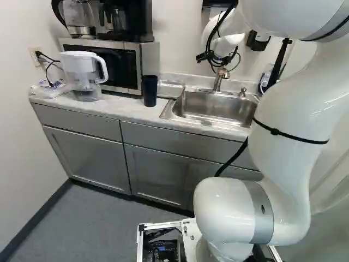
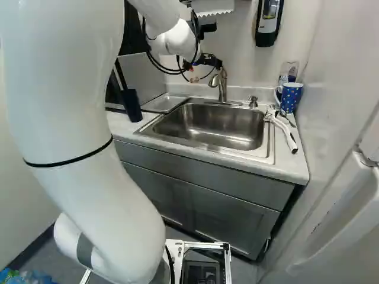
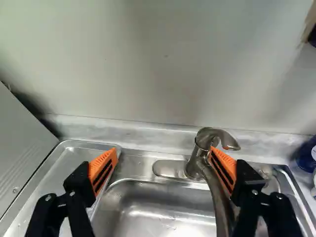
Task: Rinse the cup and place it in the tray
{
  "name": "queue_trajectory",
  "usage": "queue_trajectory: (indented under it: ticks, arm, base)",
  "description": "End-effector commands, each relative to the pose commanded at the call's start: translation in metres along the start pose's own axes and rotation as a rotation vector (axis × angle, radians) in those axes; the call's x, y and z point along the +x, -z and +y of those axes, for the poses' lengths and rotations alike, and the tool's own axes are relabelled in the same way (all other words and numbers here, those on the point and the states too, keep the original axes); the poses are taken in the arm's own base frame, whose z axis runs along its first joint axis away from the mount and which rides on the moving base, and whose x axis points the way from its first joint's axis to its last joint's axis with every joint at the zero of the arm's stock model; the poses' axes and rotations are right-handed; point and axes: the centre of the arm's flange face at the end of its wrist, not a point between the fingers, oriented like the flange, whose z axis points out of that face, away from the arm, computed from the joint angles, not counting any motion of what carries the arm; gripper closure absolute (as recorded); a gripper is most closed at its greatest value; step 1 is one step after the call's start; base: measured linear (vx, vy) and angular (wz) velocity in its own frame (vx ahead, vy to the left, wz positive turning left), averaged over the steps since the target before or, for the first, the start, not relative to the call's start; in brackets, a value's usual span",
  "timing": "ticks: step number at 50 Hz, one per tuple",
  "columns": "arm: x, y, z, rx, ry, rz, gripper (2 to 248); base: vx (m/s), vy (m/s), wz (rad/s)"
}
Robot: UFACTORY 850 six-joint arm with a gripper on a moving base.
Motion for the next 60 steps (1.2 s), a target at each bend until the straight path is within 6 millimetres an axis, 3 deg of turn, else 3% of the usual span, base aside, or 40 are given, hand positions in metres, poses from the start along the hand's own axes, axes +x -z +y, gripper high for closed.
queue_trajectory:
  ticks: [60]
  arm:
    - [0.016,-0.015,0.014,-0.022,-0.008,0.114,3]
  base:
    - [0.000,0.000,0.000]
